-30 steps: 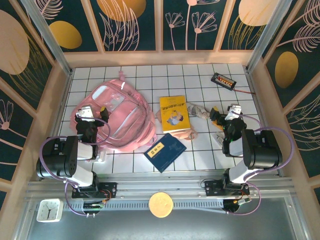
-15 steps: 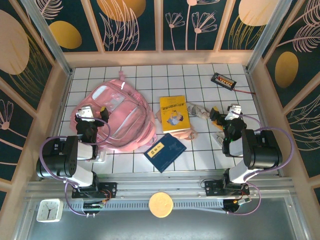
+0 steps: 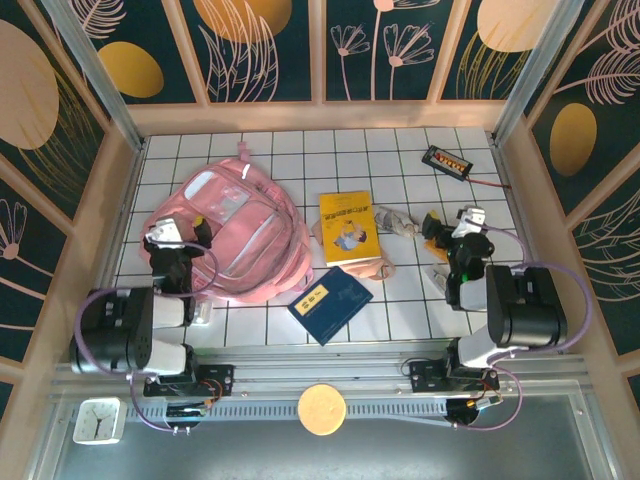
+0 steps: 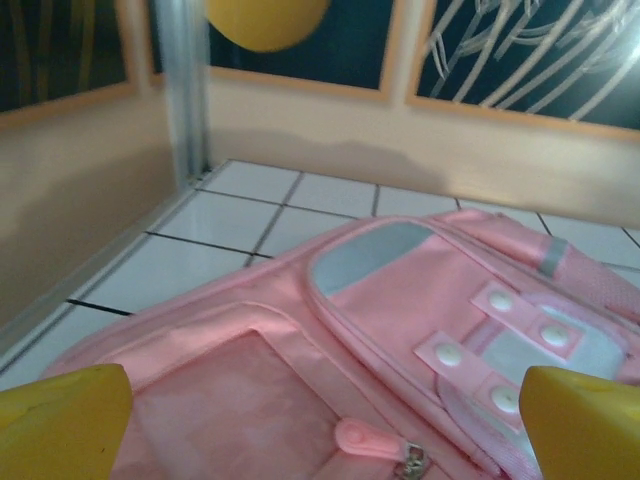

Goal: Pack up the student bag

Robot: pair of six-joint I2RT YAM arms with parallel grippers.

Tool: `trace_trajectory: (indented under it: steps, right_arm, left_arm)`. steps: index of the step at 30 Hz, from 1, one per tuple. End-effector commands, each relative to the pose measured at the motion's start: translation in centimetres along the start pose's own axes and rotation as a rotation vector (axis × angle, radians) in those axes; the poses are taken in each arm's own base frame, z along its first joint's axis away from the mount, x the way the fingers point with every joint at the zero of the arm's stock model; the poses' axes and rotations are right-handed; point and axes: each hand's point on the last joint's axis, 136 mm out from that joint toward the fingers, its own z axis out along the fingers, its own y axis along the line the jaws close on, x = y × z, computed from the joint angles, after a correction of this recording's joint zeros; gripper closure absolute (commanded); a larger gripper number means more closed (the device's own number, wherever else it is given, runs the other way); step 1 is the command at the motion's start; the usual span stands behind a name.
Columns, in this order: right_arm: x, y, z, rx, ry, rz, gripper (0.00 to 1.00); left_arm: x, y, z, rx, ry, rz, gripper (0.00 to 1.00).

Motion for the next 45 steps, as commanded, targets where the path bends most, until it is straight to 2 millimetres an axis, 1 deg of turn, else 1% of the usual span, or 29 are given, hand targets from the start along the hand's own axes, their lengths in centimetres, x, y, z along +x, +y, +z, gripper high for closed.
trace_trajectory:
  steps: [1, 3, 6, 7, 8, 12, 13, 14, 15, 17, 20, 21, 23, 24, 25, 28, 30, 32, 33, 34, 36, 38, 39, 40, 43, 45]
  right_arm:
    - [-4.3, -1.5, 0.9, 0.106, -0.019, 0.060, 0.01]
    - [-5.3, -2.4, 1.7, 0.148, 0.049, 0.130, 0.01]
    - [-6.6, -3.0, 3.5, 0.198, 0.204, 0.230, 0.01]
    - [-7.0, -2.9, 4.0, 0.200, 0.261, 0.258, 0.01]
    - [-7.4, -2.3, 4.6, 0.176, 0.317, 0.281, 0.01]
    - [-9.8, 1.7, 5.4, 0.034, 0.390, 0.359, 0.01]
    - [-10.5, 3.1, 5.4, -0.011, 0.401, 0.368, 0.01]
    - [-10.9, 4.2, 5.4, -0.043, 0.417, 0.370, 0.01]
    - [-11.3, 5.9, 5.3, -0.086, 0.436, 0.370, 0.01]
    - [-11.4, 9.2, 5.1, -0.168, 0.483, 0.366, 0.01]
    - [-9.8, 14.0, 4.7, -0.260, 0.611, 0.352, 0.01]
    - [-9.1, 15.9, 4.5, -0.307, 0.655, 0.357, 0.01]
    - [-7.4, 19.4, 3.7, -0.390, 0.749, 0.369, 0.01]
    - [-6.6, 21.0, 3.3, -0.422, 0.792, 0.367, 0.01]
    - [-5.6, 23.2, 2.8, -0.469, 0.845, 0.355, 0.01]
    - [-3.3, 27.6, 1.9, -0.544, 0.935, 0.298, 0.02]
    - [-2.0, 30.3, 1.4, -0.592, 0.988, 0.267, 0.04]
    - [-0.5, 32.5, 1.3, -0.636, 1.045, 0.253, 0.07]
    - [0.1, 33.4, 1.1, -0.653, 1.063, 0.242, 0.08]
    - [0.8, 34.5, 1.0, -0.673, 1.084, 0.226, 0.10]
    - [1.8, 35.9, 1.0, -0.695, 1.110, 0.205, 0.14]
    - [2.9, 37.3, 1.0, -0.720, 1.139, 0.188, 0.18]
    - [3.5, 37.7, 1.2, -0.726, 1.156, 0.184, 0.21]
    - [4.3, 38.7, 0.7, -0.742, 1.176, 0.163, 0.23]
    - [5.8, 39.8, 0.3, -0.755, 1.214, 0.139, 0.25]
    - [6.9, 40.0, 0.3, -0.743, 1.234, 0.130, 0.26]
  left_arm:
    - [-2.7, 2.3, -0.3, -0.152, -0.015, -0.077, 0.01]
    - [-3.0, 2.1, -0.1, -0.158, 0.057, -0.055, 0.01]
    - [-3.8, 1.7, -0.5, -0.155, 0.120, -0.121, 0.01]
    - [-4.2, 1.7, -0.7, -0.168, 0.136, -0.159, 0.01]
    - [-4.7, 1.6, -0.8, -0.172, 0.151, -0.184, 0.01]
    - [-5.5, -0.1, -0.3, -0.125, 0.271, -0.234, 0.01]
    - [-5.6, -0.9, 0.0, -0.099, 0.311, -0.253, 0.01]
    - [-5.9, -2.2, 0.3, -0.036, 0.344, -0.257, 0.01]
    - [-6.0, -3.6, 0.6, 0.023, 0.375, -0.256, 0.01]
    - [-6.1, -5.2, 1.0, 0.062, 0.442, -0.263, 0.01]
    - [-4.1, -6.8, 1.6, 0.084, 0.624, -0.219, 0.01]
    - [-3.2, -7.8, 1.5, 0.110, 0.692, -0.179, 0.01]
    - [-2.3, -9.9, 1.0, 0.159, 0.762, -0.100, 0.01]
    - [-1.9, -11.1, 0.5, 0.192, 0.776, -0.055, 0.01]
    - [-1.6, -12.0, -0.1, 0.220, 0.789, -0.017, 0.01]
    - [0.1, -13.6, -1.8, 0.279, 0.851, 0.043, 0.01]
    - [1.5, -14.3, -3.0, 0.301, 0.892, 0.108, 0.01]
    - [2.6, -14.4, -4.0, 0.299, 0.919, 0.155, 0.01]
    - [2.6, -14.1, -4.1, 0.286, 0.917, 0.155, 0.01]
    - [3.3, -13.4, -4.5, 0.262, 0.927, 0.155, 0.01]
    - [3.3, -12.9, -4.7, 0.239, 0.920, 0.147, 0.01]
    - [3.4, -13.0, -4.9, 0.244, 0.926, 0.128, 0.01]
    - [3.6, -13.3, -5.1, 0.257, 0.936, 0.115, 0.01]
    - [3.9, -13.6, -5.2, 0.276, 0.949, 0.106, 0.01]
    - [4.9, -14.1, -5.8, 0.309, 0.994, 0.122, 0.03]
    - [5.5, -14.3, -6.2, 0.320, 1.009, 0.167, 0.04]
